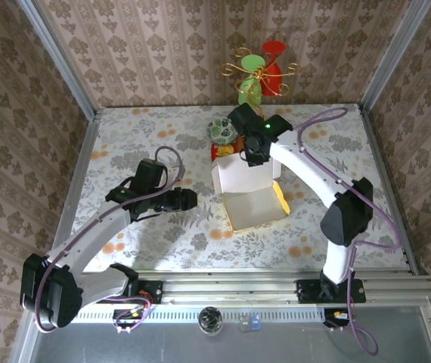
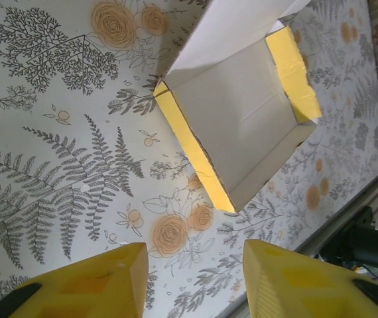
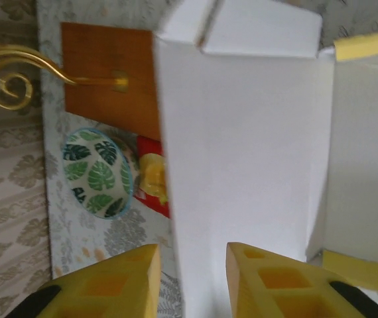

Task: Fold the paper box

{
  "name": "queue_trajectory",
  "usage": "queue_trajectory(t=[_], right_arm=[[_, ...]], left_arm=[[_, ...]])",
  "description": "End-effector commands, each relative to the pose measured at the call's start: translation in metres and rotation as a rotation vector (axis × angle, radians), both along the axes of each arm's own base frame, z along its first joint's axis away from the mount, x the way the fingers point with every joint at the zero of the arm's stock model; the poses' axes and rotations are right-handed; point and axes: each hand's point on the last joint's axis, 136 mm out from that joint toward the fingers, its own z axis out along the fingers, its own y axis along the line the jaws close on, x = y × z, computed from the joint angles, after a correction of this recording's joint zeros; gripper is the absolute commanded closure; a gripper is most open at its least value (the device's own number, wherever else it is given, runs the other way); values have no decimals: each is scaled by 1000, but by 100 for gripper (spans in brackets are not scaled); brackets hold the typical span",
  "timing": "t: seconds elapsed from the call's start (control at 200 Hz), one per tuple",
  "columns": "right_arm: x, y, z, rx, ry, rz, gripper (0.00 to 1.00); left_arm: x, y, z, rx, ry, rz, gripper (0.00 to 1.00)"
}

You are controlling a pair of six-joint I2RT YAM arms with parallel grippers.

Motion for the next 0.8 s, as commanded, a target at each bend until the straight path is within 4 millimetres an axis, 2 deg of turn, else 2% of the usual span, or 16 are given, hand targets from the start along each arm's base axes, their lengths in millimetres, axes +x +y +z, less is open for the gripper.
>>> queue_trajectory(t=[0.0,0.1,0.12,0.17,0.225,0.31,0.43,0.57,0.63,0.745,0.795], right_arm=[[25,-22,44,-73,-210,140,64],[39,-29,64,-150,-338,386,63],[37,-32,62,-185,-337,449,63],[37,-36,73,-284,-397,619,62],[29,-41,72,-406,-417,808,59],[11,-52,55,-561,-413,1060,52],[-4,-74,17,-599,-371,1251,45],[0,-95,-18,-561,-325,1341,41],[4,-101,-28,-548,-314,1368,40],[13,-96,-38,-520,-338,1459,39],[9,-90,-46,-470,-323,1514,39]], left_arm=[[18,-6,10,1,-76,-29,55],[29,-15,10,0,-89,-50,52],[32,-16,10,2,-91,-53,52],[38,-20,11,8,-105,-69,51],[44,-24,10,22,-119,-88,50],[53,-29,6,49,-134,-116,50],[62,-39,-2,87,-136,-158,50],[75,-45,-15,123,-121,-169,50],[80,-47,-17,133,-118,-163,50],[88,-51,-19,132,-118,-161,51],[90,-55,-19,121,-114,-165,51]])
